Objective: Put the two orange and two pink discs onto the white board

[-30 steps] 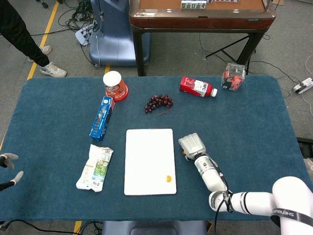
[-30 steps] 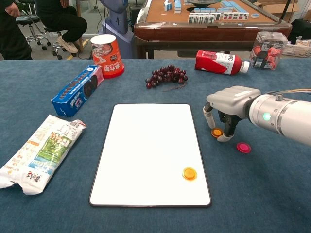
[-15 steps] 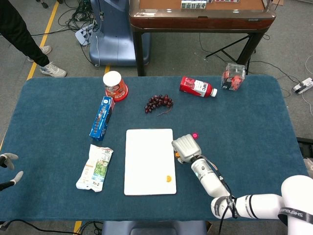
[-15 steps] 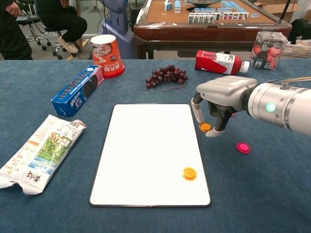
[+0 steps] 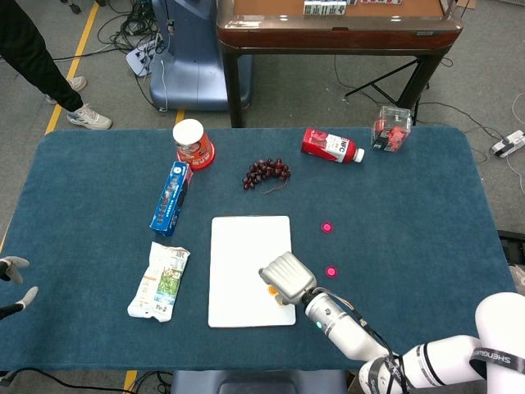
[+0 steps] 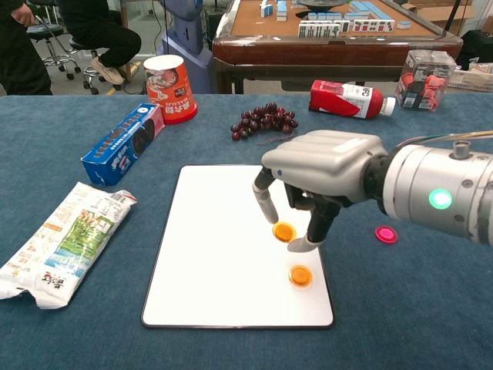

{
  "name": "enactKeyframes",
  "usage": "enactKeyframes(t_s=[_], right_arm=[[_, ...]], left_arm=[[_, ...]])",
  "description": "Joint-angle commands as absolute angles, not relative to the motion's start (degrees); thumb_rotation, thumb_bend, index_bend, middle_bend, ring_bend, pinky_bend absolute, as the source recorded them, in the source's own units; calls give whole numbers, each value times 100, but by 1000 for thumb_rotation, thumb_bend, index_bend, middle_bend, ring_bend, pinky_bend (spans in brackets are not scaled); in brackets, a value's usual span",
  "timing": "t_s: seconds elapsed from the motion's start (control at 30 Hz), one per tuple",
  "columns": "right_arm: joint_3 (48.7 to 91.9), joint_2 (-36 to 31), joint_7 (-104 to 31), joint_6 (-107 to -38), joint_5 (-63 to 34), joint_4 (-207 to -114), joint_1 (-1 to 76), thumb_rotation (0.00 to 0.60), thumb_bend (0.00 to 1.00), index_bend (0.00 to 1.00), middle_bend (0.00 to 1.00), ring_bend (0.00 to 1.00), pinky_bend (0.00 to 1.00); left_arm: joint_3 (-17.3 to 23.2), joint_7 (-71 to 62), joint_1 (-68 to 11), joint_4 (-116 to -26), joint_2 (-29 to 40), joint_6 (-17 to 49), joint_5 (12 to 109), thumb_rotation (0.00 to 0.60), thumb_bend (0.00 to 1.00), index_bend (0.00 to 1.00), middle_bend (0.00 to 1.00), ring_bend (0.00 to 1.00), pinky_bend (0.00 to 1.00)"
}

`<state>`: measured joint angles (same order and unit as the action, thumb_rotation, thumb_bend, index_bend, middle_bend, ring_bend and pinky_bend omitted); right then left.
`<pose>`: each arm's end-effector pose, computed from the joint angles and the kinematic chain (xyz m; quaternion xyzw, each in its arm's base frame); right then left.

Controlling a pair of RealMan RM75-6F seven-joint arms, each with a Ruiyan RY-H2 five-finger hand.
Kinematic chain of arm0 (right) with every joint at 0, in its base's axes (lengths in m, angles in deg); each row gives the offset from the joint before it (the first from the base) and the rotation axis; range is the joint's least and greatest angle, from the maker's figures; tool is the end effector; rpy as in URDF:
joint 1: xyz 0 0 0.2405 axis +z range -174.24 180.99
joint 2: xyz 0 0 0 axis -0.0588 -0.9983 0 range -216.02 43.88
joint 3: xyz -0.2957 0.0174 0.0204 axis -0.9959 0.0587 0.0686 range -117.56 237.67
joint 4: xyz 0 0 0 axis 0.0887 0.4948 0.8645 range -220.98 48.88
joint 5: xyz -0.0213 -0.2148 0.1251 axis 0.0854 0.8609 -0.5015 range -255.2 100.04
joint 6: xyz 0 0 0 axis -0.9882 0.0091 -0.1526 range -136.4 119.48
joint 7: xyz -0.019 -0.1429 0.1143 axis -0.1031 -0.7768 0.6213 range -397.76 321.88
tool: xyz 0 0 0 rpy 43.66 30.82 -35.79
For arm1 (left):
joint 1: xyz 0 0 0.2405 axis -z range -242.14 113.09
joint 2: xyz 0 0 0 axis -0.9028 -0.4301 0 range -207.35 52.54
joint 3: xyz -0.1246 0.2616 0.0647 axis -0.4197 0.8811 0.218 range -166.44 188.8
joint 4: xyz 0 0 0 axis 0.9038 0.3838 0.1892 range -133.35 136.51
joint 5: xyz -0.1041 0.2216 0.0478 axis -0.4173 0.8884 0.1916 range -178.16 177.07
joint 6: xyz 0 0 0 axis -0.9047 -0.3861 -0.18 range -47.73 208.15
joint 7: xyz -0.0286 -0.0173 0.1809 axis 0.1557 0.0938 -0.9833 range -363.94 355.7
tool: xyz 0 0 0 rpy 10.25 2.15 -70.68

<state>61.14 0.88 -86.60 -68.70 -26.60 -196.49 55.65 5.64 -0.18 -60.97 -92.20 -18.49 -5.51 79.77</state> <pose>-0.0742 -0.3098 -0.0965 0.8577 -0.2765 0.2882 0.3239 -0.3793 0.2295 0.1901 -0.5451 -0.3960 -0.3895 0.6280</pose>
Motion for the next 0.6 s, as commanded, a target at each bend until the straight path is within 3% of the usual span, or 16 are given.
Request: enactKeyframes(t_s=[0.03, 0.47, 0.6], right_arm=[[6075, 180, -8724, -6861, -2669, -19636, 5598, 600, 227, 594, 1000, 1000, 1000], [6040, 607, -8908, -6795, -2967, -19300, 5738, 600, 203, 591, 1000, 1000, 1000], [6067, 719, -8899, -6768, -3053, -19166, 5775, 600, 151, 526, 1000, 1000, 1000]], left_arm=[[561, -10, -6100, -9219, -1852, -554, 7974, 600, 244, 494, 583, 489, 784], [536, 60, -6113, -9209, -1880, -566, 7941, 600, 245, 494, 583, 490, 784], [531, 78, -6119, -9206, -1888, -574, 7938, 600, 245, 494, 583, 490, 784]])
